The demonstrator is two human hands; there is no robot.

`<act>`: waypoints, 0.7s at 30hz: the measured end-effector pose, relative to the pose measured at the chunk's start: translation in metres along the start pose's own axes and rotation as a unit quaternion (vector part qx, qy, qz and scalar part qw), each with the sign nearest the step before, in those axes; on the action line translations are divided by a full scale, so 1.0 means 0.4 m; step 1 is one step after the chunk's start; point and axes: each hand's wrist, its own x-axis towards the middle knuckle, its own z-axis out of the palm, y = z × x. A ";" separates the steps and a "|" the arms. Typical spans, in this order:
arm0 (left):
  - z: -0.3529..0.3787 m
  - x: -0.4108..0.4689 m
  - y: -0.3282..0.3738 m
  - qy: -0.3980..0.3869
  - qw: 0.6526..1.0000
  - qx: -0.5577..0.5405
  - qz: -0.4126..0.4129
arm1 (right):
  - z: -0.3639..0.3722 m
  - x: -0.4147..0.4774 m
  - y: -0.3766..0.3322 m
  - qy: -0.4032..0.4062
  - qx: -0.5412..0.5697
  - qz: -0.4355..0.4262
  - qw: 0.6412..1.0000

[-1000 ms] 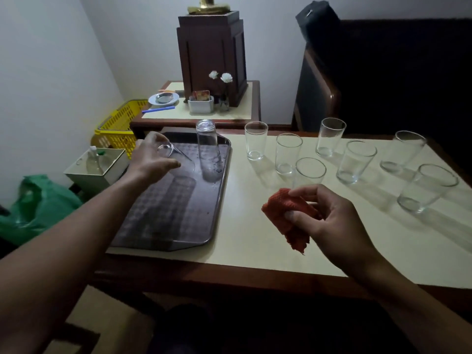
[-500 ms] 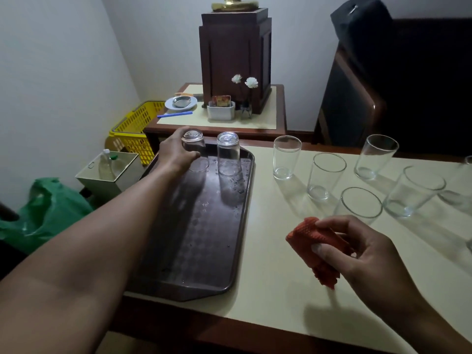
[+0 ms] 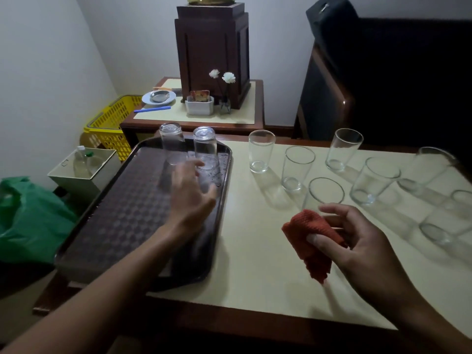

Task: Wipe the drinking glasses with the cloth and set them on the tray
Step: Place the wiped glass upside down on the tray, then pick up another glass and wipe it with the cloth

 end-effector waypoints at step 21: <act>0.145 -0.280 0.392 -0.266 0.950 -0.127 0.098 | -0.258 -0.165 -0.042 0.132 0.185 0.001 0.974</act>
